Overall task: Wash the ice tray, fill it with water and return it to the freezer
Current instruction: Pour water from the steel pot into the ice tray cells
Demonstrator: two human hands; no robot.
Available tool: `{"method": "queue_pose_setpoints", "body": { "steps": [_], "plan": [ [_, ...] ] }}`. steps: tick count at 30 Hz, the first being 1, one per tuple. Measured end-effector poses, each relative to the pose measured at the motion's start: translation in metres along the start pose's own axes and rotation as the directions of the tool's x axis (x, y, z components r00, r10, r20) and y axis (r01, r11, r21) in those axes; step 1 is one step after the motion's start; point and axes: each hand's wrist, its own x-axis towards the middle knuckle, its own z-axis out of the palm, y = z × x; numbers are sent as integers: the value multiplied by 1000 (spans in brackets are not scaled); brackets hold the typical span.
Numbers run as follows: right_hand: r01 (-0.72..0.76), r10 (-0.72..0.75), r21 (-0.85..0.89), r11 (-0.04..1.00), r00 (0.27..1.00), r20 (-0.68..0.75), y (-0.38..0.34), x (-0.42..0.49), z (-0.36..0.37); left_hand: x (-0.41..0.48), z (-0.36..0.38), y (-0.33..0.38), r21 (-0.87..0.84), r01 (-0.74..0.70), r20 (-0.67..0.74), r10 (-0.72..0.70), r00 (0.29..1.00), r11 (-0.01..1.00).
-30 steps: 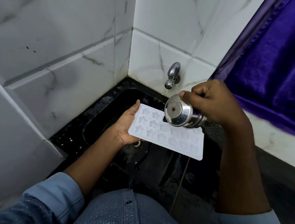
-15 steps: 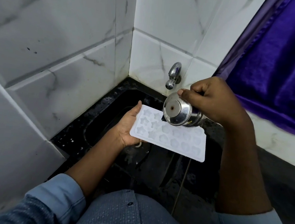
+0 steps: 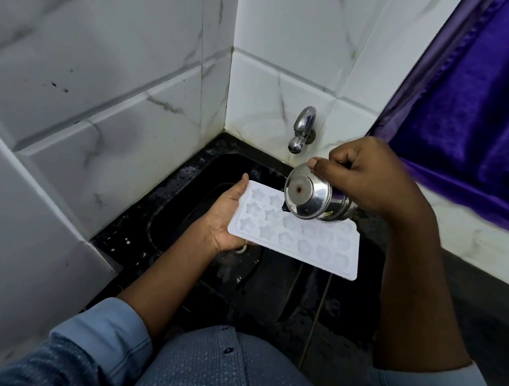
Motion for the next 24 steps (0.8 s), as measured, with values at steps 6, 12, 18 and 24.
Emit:
{"method": "queue_pose_setpoints", "body": {
  "steps": [6, 12, 18, 24],
  "plan": [
    [-10, 11, -18, 1000, 1000, 18, -1, -1, 2, 4, -5, -2, -5, 17, 33, -17, 999, 1000],
    [-4, 5, -39, 999, 1000, 23, -3, -1, 2, 4, -6, -2, -19, 23, 65, -22, 998, 1000],
    [0, 0, -16, 1000, 1000, 15, -7, 0, 3, 6, -7, -3, -8, 27, 89, -26, 996, 1000],
    [-2, 2, -12, 1000, 1000, 16, -17, 3, 8, 3, -2, -5, -61, 34, 84, -29, 996, 998]
  ]
}}
